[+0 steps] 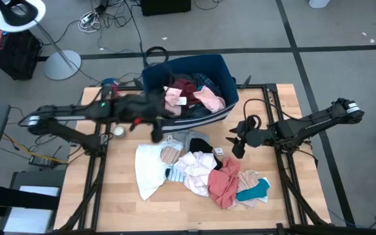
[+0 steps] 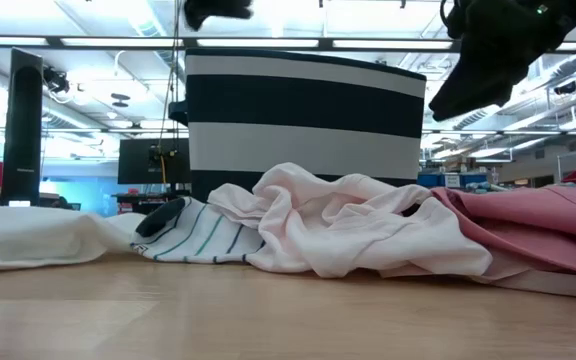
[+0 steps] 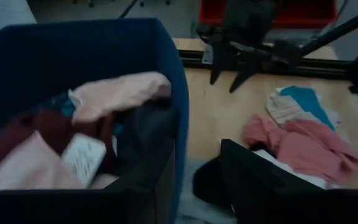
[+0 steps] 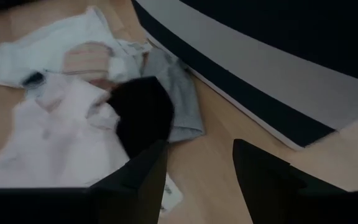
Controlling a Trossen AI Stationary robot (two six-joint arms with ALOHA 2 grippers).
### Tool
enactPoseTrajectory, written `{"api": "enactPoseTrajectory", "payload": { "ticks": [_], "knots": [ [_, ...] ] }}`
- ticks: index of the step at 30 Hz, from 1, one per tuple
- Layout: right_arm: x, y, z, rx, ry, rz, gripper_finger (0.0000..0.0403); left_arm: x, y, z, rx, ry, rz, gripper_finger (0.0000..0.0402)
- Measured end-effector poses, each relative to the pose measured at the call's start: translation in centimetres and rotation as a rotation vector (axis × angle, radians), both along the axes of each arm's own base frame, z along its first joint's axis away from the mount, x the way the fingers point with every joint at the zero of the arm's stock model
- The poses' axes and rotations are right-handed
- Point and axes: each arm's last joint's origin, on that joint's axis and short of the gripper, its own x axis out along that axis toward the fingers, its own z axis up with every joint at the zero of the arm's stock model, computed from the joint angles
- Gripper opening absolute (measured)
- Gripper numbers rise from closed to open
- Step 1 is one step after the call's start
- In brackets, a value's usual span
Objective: Sort clothes
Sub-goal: Put the white underwear into the blue laundry bin
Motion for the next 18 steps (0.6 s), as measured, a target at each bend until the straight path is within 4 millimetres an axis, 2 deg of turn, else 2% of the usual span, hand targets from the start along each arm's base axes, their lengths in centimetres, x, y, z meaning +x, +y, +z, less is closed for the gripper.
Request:
{"api": "enactPoseTrajectory", "payload": {
  "ticks": [5, 9, 12, 18],
  "knots": [
    [0.4, 0.3, 0.4, 0.033, -0.041, 0.090, 0.0185, -4.4, -1.0, -2.7, -0.023, -0.080, -0.039, 0.0137],
    [1.3, 0.7, 0.1, 0.035, -0.047, 0.144, 0.0185, -6.9, -1.1, -5.1, -0.023, -0.092, -0.050, 0.0137],
    [2.7, 1.1, -0.8, 0.029, -0.034, 0.164, 0.0185, -8.2, -1.1, -6.9, -0.034, -0.095, -0.043, 0.0137],
    [5.4, 2.1, -3.7, 0.050, 0.024, 0.217, 0.0185, -9.0, -1.0, -10.4, -0.037, -0.219, -0.027, 0.0137]
  ]
}}
